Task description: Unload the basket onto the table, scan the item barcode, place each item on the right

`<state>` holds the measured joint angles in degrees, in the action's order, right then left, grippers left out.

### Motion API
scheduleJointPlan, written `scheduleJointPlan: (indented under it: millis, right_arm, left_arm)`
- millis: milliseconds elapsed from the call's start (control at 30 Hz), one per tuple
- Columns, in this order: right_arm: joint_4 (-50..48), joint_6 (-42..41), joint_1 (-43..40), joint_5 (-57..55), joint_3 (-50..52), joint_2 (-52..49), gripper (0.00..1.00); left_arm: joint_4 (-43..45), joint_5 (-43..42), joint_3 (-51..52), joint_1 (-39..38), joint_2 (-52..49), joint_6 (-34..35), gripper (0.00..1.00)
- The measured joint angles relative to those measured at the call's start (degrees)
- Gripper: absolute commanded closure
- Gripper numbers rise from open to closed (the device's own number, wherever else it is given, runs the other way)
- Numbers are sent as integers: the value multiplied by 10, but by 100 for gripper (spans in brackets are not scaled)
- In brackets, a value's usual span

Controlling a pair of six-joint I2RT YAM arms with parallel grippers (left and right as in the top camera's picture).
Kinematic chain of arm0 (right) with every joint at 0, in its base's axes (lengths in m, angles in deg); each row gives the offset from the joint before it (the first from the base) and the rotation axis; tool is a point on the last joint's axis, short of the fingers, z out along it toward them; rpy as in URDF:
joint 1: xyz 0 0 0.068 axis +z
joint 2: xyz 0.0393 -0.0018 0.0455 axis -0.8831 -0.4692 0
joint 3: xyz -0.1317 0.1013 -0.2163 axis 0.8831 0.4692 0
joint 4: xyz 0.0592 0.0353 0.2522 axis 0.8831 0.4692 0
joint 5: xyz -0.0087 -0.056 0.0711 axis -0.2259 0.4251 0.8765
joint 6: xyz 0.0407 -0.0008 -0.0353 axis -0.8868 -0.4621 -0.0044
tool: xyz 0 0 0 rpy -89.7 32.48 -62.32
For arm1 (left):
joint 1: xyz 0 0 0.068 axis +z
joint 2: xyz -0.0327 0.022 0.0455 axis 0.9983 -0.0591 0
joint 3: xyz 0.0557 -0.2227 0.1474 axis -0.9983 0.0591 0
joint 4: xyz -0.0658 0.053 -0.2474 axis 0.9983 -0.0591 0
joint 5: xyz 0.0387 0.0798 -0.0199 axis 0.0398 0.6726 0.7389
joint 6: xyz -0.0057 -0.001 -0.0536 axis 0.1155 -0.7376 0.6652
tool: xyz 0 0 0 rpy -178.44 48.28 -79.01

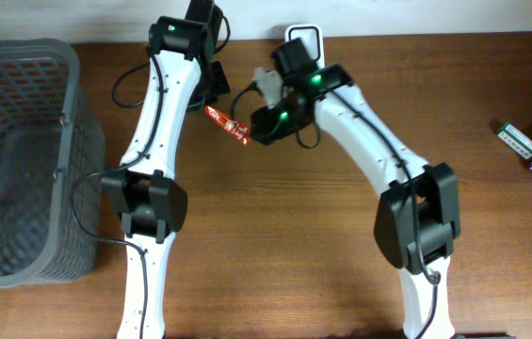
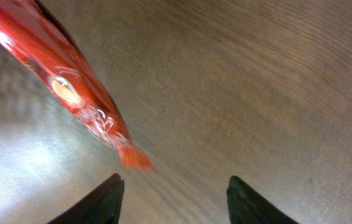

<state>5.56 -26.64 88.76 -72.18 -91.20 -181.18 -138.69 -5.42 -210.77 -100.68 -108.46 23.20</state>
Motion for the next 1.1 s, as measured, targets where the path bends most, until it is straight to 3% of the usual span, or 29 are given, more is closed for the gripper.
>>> scheduleJointPlan:
  millis: [100,267,467,567,700,733,767,800,900,967,1000,1033,1067,1100]
  right_arm:
    - [-42,31,34,-62,0,0,49]
    - [-56,111,44,-81,0,0,43]
    - [-82,200,98,-87,0,0,42]
    - [-98,225,118,-110,0,0,57]
    - [-103,236,118,-122,-1,0,60]
    - [-103,236,118,-123,-1,0,66]
    - [-103,236,118,-125,-1,0,80]
    - [-103,235,118,-127,-1,0,85]
    - [-115,220,120,-158,0,-1,96]
    - [-117,212,121,-165,0,-1,96]
    - [-117,207,121,-165,0,-1,96]
    - [-119,200,122,-165,0,-1,96]
    - [-122,188,122,-165,0,-1,96]
    - [-126,170,121,-167,0,-1,96]
  left_arm:
    - [-13,-44,1,24,-7,15,100]
    - [-26,-91,2,66,-7,35,100]
    - [-34,-124,2,72,-7,37,100]
    - [-36,-126,2,72,-7,37,100]
    - [-36,-136,2,73,-7,39,100]
    - [-36,-140,2,73,-7,39,100]
    - [-36,-145,2,74,-7,39,100]
    - [-36,-146,2,74,-7,41,100]
    - [-33,-152,2,77,-7,45,100]
    - [-32,-155,2,78,-7,48,98]
    - [-32,-155,2,78,-7,50,81]
    - [-32,-155,2,79,-7,51,43]
    - [-32,-155,2,80,-7,53,30]
    - [-32,-153,2,82,-7,52,1]
